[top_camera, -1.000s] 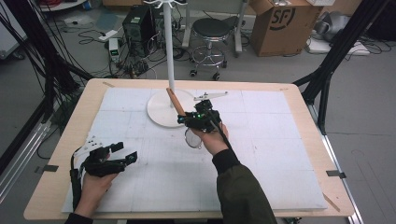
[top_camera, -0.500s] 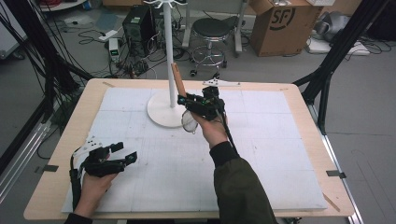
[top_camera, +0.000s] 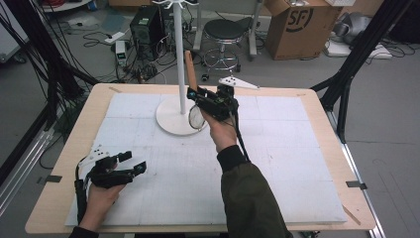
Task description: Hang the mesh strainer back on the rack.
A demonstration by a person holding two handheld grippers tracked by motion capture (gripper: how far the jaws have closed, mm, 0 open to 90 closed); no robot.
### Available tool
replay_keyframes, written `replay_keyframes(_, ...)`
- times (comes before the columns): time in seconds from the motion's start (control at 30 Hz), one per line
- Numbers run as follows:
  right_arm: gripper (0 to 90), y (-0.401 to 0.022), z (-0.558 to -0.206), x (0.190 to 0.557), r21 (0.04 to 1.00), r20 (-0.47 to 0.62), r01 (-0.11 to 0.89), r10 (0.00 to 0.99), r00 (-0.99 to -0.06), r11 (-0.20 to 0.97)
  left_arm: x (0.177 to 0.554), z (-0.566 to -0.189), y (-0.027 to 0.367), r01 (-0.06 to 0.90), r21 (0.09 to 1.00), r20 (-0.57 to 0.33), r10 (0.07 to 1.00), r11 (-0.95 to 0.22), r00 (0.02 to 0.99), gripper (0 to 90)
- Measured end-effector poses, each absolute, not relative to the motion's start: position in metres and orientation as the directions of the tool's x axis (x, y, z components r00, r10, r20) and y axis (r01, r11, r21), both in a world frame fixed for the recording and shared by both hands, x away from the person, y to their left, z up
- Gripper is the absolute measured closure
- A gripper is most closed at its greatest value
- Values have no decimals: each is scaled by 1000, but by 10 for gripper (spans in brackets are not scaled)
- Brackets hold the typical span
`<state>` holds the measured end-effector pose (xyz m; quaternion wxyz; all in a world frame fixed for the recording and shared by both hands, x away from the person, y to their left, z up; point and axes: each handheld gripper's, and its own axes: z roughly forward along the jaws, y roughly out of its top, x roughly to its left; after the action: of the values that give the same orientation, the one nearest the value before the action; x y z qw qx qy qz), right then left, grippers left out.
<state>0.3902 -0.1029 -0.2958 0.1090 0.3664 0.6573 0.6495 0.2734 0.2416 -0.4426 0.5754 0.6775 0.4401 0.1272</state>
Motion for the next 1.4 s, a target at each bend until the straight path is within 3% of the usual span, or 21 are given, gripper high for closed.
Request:
replay_keyframes(0.7,692,-94,-270,400,953,302,212,612,-731,-218,270,-441,237,423,905,-313,741,43,594,151)
replay_keyframes(1.4,691,-90,-243,415,954,290,164,625,-725,-251,269,-441,231,419,908,-294,739,17,607,152)
